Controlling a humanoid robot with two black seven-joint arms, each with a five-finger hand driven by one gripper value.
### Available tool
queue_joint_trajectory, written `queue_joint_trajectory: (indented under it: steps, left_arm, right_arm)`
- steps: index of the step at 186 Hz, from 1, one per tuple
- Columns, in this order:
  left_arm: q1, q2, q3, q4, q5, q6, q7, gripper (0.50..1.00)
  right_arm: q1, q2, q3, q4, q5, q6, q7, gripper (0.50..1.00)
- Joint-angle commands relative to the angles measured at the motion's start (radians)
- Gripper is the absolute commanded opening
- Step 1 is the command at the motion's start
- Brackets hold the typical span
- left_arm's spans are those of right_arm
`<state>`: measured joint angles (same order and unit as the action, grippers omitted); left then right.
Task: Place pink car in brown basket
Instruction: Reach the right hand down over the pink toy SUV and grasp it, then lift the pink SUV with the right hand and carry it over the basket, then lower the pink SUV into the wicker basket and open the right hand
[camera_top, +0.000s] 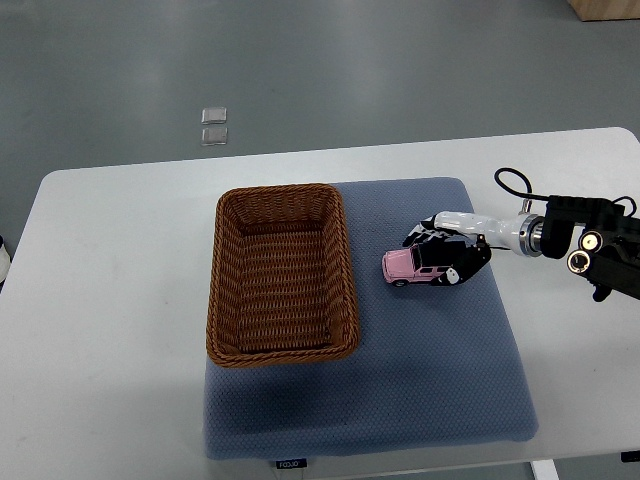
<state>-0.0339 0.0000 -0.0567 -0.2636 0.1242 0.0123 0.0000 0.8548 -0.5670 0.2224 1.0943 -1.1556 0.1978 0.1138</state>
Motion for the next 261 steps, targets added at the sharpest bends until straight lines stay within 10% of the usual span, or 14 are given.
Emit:
queue_joint_trajectory:
  steps: [1, 35, 150, 261]
  left_arm:
    - [0.0, 0.0, 0.0, 0.001, 0.0, 0.0, 0.0, 1.0]
    - [0.0, 0.0, 0.0, 0.001, 0.0, 0.0, 0.0, 1.0]
    - [0.0, 0.0, 0.001, 0.0, 0.0, 0.0, 0.0, 1.0]
    - [0.0, 0.0, 0.003, -0.008, 0.0, 0.0, 0.0, 1.0]
  right_arm:
    - [-0.007, 0.009, -0.002, -0.019, -0.001, 0.0, 0.0, 0.725]
    - [-0.003, 0.01, 0.002, -0.03, -0.03, 0.003, 0.0, 0.5]
    - [0.283, -0.14, 0.064, 0.056, 0.085, 0.146, -0.003, 0.5]
    - [0.343, 0.371, -0.044, -0.195, 0.085, 0.107, -0.013, 0.5]
